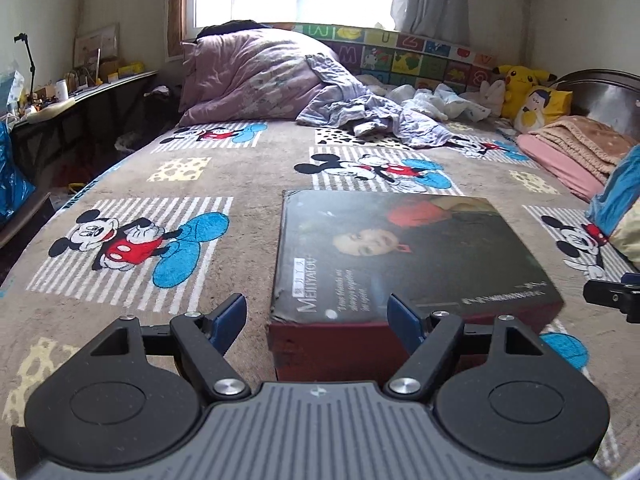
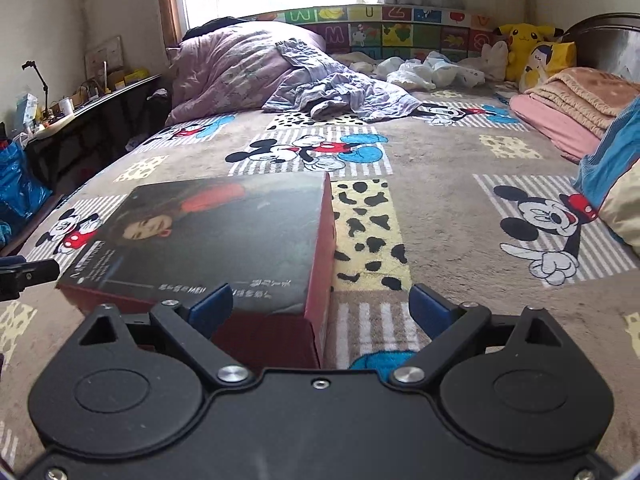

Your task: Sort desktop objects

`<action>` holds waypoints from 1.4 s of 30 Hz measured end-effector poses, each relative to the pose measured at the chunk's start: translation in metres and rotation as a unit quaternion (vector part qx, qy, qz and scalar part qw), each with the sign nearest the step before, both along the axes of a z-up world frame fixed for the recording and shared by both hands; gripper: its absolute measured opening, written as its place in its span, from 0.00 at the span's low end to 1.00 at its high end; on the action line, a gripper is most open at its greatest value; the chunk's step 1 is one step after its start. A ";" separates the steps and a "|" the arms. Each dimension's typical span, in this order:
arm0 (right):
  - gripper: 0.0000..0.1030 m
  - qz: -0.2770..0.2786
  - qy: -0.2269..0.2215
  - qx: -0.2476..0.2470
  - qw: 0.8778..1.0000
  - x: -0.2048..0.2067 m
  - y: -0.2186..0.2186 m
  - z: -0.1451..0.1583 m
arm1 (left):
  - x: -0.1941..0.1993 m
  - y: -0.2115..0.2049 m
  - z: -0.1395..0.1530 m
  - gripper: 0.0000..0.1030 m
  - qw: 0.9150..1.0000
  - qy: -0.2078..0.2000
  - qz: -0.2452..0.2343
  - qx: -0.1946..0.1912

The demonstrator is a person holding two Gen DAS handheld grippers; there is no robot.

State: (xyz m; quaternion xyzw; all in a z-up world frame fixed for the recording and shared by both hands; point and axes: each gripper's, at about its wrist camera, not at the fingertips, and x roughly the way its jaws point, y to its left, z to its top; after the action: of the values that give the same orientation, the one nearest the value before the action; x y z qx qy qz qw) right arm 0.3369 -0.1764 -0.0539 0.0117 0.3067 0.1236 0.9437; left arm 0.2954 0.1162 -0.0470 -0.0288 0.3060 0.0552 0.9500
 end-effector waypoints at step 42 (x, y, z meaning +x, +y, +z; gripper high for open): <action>0.94 0.056 0.009 -0.003 0.998 -0.225 -0.034 0.022 | -0.237 -0.103 0.008 0.75 1.000 -0.003 -0.017 0.007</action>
State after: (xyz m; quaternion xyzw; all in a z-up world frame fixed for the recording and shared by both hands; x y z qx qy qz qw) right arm 0.1119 -0.2100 -0.0315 -0.0073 0.3158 0.1749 0.9325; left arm 0.0580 0.0135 -0.0388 -0.0176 0.3032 0.0412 0.9519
